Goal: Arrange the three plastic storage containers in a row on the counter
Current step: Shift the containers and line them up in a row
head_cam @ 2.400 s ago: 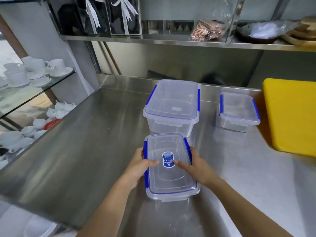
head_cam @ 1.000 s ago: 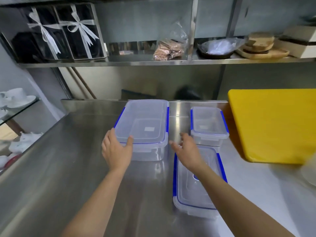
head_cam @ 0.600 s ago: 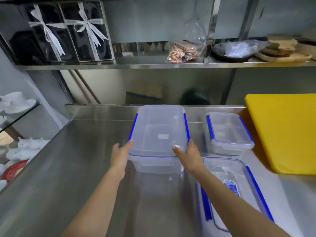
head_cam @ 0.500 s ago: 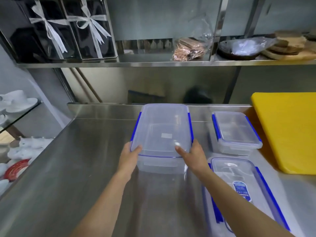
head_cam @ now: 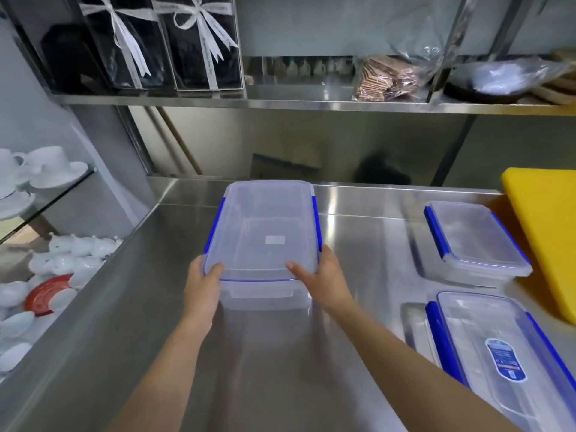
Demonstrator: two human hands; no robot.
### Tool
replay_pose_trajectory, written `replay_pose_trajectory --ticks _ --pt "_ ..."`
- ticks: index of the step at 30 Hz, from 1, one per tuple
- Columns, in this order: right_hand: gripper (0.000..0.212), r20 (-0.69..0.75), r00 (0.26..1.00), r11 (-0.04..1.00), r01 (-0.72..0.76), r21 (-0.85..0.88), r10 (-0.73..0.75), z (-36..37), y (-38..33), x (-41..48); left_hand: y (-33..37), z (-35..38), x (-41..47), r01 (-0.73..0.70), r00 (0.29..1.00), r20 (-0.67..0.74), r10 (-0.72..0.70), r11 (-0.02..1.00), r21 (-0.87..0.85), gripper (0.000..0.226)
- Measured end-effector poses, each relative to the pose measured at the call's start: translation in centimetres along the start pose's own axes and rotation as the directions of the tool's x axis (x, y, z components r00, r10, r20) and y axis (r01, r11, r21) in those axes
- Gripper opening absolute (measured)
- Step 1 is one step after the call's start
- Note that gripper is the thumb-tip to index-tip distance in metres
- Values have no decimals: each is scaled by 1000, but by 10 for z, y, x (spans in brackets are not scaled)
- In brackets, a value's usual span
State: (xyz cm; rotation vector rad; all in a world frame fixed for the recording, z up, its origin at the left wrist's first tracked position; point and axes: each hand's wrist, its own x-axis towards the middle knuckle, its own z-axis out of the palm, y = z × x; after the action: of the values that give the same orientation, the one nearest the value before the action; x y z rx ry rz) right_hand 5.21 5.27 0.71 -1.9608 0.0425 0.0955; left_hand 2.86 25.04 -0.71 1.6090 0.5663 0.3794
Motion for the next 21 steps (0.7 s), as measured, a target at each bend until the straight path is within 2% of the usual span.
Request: replay_pose_trajectory --ticks 5,10,11,13,14,16,19,21 --pt "72 -7 1000 1000 -1 -1 1 22 -3 5 3 -24 20 3 995 98 -15 993 117 30" --pt "79 66 998 996 -8 -87 14 19 -7 4 1 -24 24 47 996 63 -57 987 156 34" --pt "78 78 997 993 -5 -121 15 14 -7 3 3 -22 23 62 997 38 -72 976 207 38" --pt "74 76 997 983 3 -184 11 3 -6 2 9 -16 22 49 998 -60 -24 882 468 54" --pt "74 65 998 977 8 -213 6 -4 -6 1 14 -11 19 8 995 -86 52 813 583 62" --pt "82 35 999 966 12 -257 -3 -20 -6 -2 25 5 6 -145 976 -29 216 743 653 71" --pt "80 -7 1000 952 14 -305 -17 -51 -3 -11 39 41 -25 -387 912 140 386 695 606 73" --pt "74 -45 999 942 2 -336 -18 -76 3 -19 47 70 -52 -508 857 253 449 657 557 77"
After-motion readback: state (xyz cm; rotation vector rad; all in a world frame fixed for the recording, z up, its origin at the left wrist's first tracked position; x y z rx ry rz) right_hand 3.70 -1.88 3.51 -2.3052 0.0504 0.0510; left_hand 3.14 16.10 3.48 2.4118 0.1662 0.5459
